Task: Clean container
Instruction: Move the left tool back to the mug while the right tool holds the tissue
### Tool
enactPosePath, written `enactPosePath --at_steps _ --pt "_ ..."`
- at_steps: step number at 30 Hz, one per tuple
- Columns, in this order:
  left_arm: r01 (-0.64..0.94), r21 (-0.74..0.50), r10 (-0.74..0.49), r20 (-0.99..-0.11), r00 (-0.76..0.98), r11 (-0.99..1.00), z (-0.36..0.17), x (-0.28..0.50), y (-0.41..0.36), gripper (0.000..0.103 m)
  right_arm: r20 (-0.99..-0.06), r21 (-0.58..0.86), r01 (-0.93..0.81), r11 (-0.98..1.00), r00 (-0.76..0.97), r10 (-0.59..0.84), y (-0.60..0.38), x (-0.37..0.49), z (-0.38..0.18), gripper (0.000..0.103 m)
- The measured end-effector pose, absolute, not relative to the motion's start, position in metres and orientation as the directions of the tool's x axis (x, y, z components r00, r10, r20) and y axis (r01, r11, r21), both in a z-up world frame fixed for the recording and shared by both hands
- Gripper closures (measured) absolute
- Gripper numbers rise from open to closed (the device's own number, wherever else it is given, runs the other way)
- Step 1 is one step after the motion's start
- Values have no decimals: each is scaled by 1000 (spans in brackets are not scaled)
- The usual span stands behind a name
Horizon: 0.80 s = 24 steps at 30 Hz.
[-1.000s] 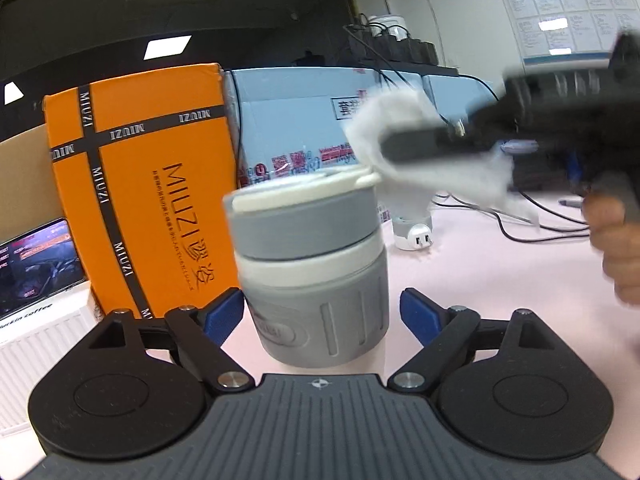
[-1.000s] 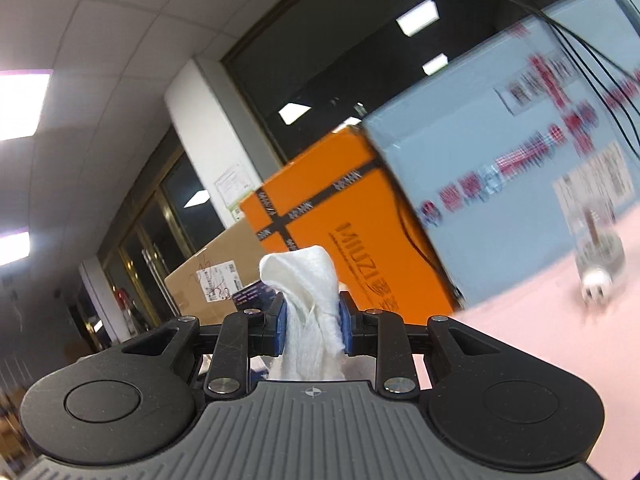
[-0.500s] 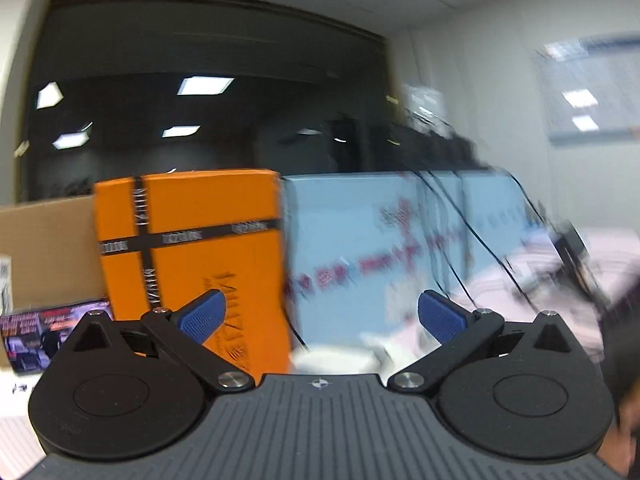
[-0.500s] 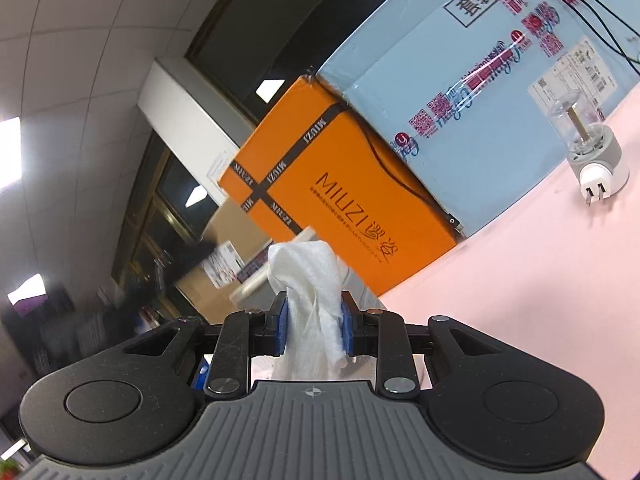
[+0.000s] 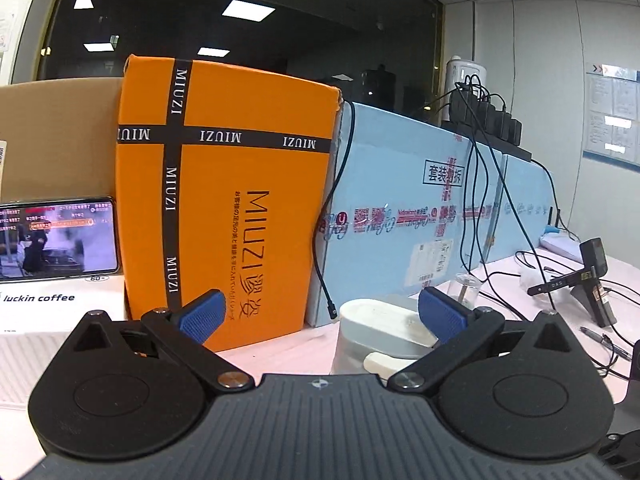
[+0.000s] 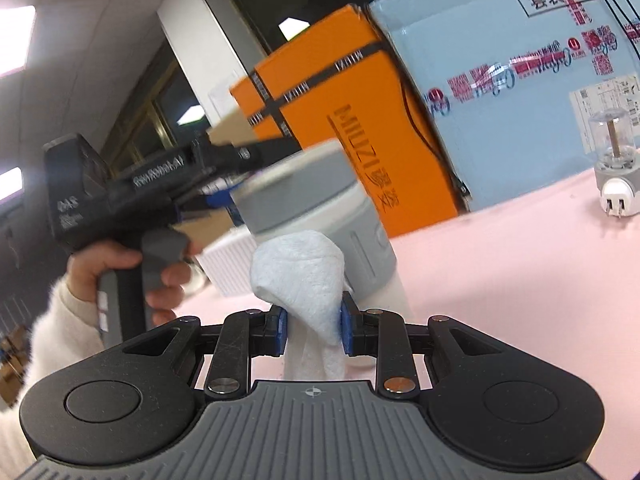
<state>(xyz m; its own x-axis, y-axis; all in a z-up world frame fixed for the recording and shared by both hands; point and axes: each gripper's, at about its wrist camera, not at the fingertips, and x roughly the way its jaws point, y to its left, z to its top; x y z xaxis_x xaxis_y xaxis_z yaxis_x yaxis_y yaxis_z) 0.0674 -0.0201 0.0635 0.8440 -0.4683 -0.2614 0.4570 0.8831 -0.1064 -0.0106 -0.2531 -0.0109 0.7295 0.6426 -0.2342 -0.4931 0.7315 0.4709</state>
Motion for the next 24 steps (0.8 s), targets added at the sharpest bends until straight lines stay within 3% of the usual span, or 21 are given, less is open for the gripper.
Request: enactPosePath --at_steps 7,10,11,12,14,20,24 --pt "464 -92 -471 -256 844 881 66 64 -22 0 -226 400 -488 776 768 600 -246 -20 -6 75" --pt "465 -102 -476 -254 842 879 65 64 -22 0 -194 423 -493 760 770 608 -249 -22 -6 65" --pt "466 -106 -477 -254 841 878 65 64 -22 0 -182 431 -495 754 771 611 -250 -23 -5 67" --pt "466 -105 -477 -252 842 879 65 64 -22 0 -169 432 -499 751 773 611 -251 -24 -4 80" --pt "465 -103 -476 -250 843 879 64 63 -22 0 -146 434 -497 751 784 604 -253 -26 -3 90" --pt "464 -106 -475 -251 844 880 64 63 -22 0 -57 456 -520 722 793 607 -261 -24 14 91" --pt "461 -111 -474 -250 845 880 64 64 -21 0 -78 424 -538 728 779 622 -258 -22 14 91"
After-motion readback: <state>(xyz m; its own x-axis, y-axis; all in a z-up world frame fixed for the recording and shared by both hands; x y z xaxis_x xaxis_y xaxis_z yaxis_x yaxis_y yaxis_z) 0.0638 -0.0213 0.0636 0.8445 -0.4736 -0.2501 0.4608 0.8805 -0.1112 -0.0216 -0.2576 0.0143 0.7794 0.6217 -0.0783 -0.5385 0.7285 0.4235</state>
